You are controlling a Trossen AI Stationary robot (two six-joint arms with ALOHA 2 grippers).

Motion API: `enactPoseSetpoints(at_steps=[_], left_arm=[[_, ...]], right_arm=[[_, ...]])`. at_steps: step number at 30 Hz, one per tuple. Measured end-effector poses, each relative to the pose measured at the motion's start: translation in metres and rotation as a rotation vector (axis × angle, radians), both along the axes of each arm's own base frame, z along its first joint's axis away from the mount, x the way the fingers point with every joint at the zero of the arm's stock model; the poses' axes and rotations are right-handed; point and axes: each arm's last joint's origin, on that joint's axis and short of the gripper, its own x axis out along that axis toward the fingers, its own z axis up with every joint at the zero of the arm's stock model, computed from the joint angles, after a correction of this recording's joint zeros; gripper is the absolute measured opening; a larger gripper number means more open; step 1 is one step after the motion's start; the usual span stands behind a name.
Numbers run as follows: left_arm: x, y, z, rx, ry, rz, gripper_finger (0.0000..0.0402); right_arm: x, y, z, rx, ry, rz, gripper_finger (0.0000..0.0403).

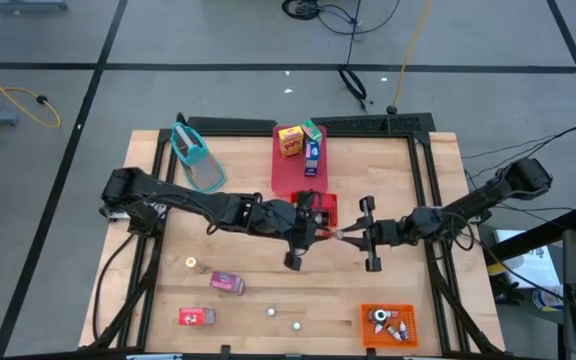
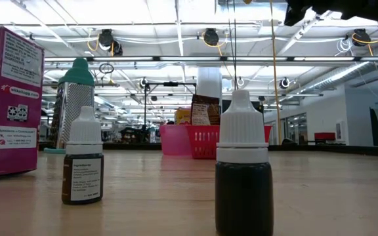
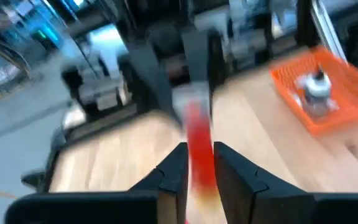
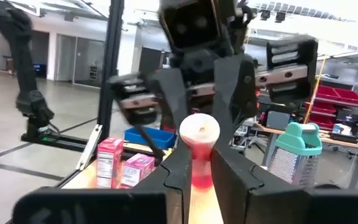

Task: Pick & Place Kitchen Items
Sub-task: Put the orange food coloring bottle into the orange bin

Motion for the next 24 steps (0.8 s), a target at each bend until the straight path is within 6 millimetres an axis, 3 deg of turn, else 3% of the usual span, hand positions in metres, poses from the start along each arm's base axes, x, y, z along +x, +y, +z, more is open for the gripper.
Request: enactPoseSetpoints(at_steps=[12, 24], left_arm=[[-0.005, 0.004, -0.008, 0.041, 0.092, 0.11, 0.0072], [-0.008, 0.004, -0.013, 0.015, 0.149, 0.135, 0.0072]], right_arm=[[-0.006, 0.006, -0.001, 0.001, 0.049, 0.049, 0.0032], [-0.032, 0.022, -0.003, 0.097, 0.233, 0.197, 0.0036]])
